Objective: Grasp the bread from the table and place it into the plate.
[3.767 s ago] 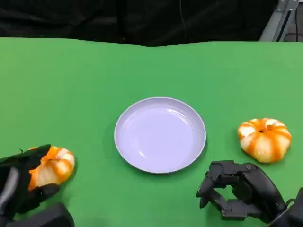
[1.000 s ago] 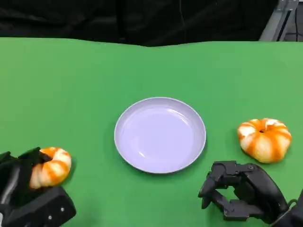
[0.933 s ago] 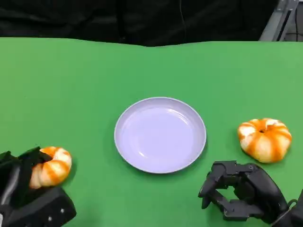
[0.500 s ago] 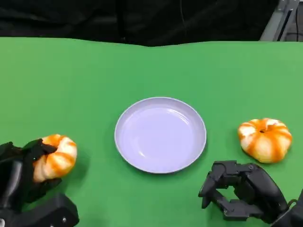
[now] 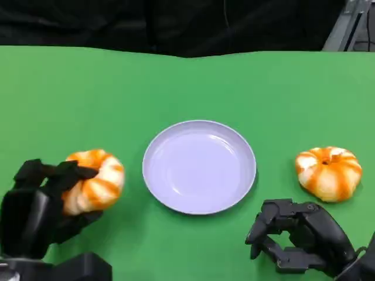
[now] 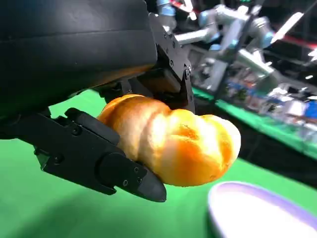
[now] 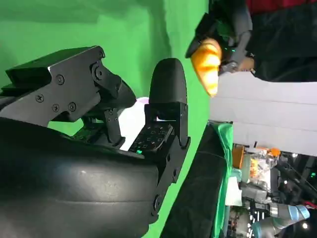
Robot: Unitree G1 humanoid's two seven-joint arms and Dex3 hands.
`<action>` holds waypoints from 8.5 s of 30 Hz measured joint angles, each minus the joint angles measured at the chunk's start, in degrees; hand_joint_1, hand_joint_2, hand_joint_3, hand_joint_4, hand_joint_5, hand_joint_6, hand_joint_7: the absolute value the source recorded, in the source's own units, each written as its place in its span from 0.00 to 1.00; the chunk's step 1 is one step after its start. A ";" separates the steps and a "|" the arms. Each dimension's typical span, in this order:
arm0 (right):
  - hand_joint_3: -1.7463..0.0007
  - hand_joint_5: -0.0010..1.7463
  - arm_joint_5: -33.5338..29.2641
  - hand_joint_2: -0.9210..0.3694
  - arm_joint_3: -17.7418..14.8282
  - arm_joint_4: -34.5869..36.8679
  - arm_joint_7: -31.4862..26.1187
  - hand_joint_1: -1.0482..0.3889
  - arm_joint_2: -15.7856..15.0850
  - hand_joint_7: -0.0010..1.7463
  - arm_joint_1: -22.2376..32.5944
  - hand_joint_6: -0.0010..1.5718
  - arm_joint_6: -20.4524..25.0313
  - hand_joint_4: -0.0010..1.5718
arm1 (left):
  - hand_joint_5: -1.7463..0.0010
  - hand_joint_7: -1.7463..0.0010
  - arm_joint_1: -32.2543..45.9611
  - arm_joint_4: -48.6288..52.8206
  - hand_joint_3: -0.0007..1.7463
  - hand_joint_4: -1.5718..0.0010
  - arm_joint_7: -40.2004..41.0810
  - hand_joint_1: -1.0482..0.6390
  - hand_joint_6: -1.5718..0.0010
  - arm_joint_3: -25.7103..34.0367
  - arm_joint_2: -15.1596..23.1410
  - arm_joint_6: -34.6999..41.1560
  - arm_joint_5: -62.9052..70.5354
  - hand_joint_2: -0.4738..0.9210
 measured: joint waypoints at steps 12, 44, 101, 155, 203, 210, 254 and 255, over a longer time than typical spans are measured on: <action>0.46 0.79 -0.11 0.19 -0.63 -0.01 0.02 0.81 -0.33 0.60 -0.02 0.56 -0.01 0.54 | 0.23 0.52 -2.27 0.97 0.00 0.63 0.16 0.60 0.51 -2.41 -2.97 -3.49 2.95 0.94; 0.46 0.76 -0.50 0.20 -1.21 0.08 0.53 0.80 -0.24 0.56 0.21 0.57 -0.94 0.55 | 0.15 0.37 -22.93 15.82 0.00 0.69 -10.78 0.56 0.60 -9.33 -10.83 -9.18 2.89 0.97; 0.42 0.76 -1.12 0.22 0.33 -1.91 -1.12 0.81 0.12 0.56 0.39 0.58 -0.81 0.55 | 1.00 1.00 -35.59 37.85 0.08 0.69 -19.80 0.33 0.71 -16.77 -15.65 -9.77 1.73 1.00; 0.40 0.77 -1.54 0.22 0.98 -3.98 -2.72 0.84 0.06 0.58 1.23 0.57 0.05 0.54 | 0.97 0.98 -16.58 6.67 0.09 0.55 -40.61 0.41 0.62 1.89 -18.34 -8.82 -28.39 1.00; 0.44 0.75 -1.35 0.21 0.91 -3.47 -2.22 0.81 0.06 0.56 1.45 0.58 0.10 0.55 | 0.98 0.99 8.85 4.94 0.14 0.39 -50.21 0.40 0.50 9.03 -18.48 -30.67 -39.45 1.00; 0.45 0.75 -1.36 0.20 0.67 -3.32 -2.23 0.81 0.04 0.55 1.45 0.58 0.08 0.55 | 0.97 0.97 8.08 10.58 0.25 0.35 -50.76 0.58 0.43 9.77 -18.58 -32.89 -39.18 1.00; 0.49 0.72 -1.35 0.18 0.53 -0.79 -1.56 0.79 0.06 0.50 1.29 0.60 -0.56 0.56 | 0.11 0.22 2.31 18.48 0.50 0.57 -49.22 0.56 0.54 13.17 -17.55 -36.00 -34.06 0.84; 0.49 0.72 -1.35 0.17 0.50 -0.66 -1.56 0.78 0.06 0.50 1.28 0.60 -0.74 0.56 | 0.11 0.22 2.30 18.48 0.49 0.57 -49.17 0.56 0.54 13.16 -17.52 -36.00 -34.04 0.85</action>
